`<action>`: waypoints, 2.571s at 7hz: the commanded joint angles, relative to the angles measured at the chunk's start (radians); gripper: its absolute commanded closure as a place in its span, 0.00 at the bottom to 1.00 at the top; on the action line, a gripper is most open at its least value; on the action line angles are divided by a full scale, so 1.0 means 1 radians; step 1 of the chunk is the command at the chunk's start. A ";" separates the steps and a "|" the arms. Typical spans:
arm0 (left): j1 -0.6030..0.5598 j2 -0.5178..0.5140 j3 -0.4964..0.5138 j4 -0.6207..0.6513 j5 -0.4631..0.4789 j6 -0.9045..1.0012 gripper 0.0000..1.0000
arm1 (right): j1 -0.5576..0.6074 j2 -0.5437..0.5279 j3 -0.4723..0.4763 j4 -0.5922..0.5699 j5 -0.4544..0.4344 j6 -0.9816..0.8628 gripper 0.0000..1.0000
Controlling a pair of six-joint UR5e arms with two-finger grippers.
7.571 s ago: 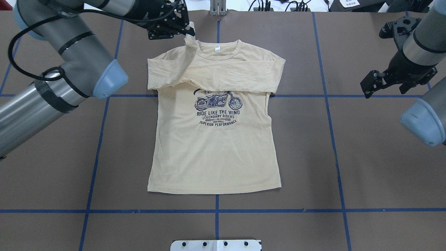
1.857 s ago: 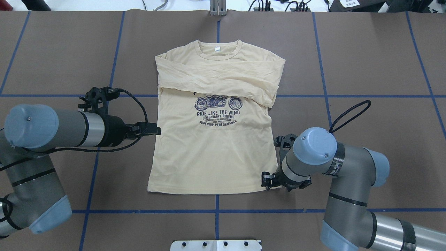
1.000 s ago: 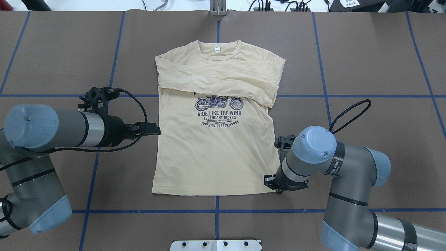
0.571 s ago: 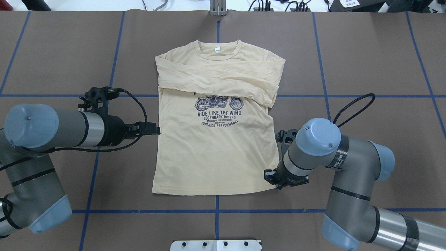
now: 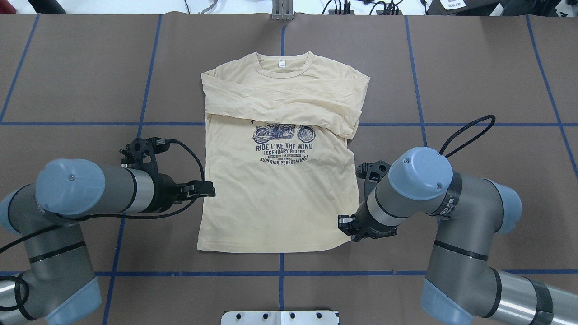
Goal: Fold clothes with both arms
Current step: 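Grasp the hem corners nearest the robot with both grippers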
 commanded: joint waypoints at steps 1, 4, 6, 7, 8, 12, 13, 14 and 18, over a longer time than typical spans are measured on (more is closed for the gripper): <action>0.104 -0.012 -0.001 0.107 0.056 -0.066 0.01 | 0.006 0.001 0.007 0.006 -0.003 0.009 1.00; 0.131 -0.052 -0.004 0.221 0.056 -0.071 0.07 | 0.020 0.002 0.021 0.007 0.004 0.009 1.00; 0.137 -0.046 0.001 0.223 0.056 -0.071 0.10 | 0.022 0.002 0.027 0.007 0.004 0.009 1.00; 0.137 -0.043 0.004 0.223 0.056 -0.071 0.11 | 0.022 0.002 0.027 0.007 0.004 0.009 1.00; 0.137 -0.046 0.007 0.224 0.056 -0.071 0.15 | 0.022 0.002 0.029 0.009 0.004 0.009 1.00; 0.147 -0.053 0.013 0.255 0.054 -0.071 0.21 | 0.026 0.002 0.029 0.009 0.006 0.009 1.00; 0.149 -0.054 0.012 0.260 0.054 -0.071 0.25 | 0.026 0.002 0.029 0.009 0.006 0.009 1.00; 0.149 -0.052 0.012 0.260 0.054 -0.071 0.28 | 0.028 0.002 0.029 0.009 0.006 0.009 1.00; 0.150 -0.052 0.012 0.260 0.052 -0.071 0.43 | 0.029 0.002 0.029 0.009 0.007 0.009 1.00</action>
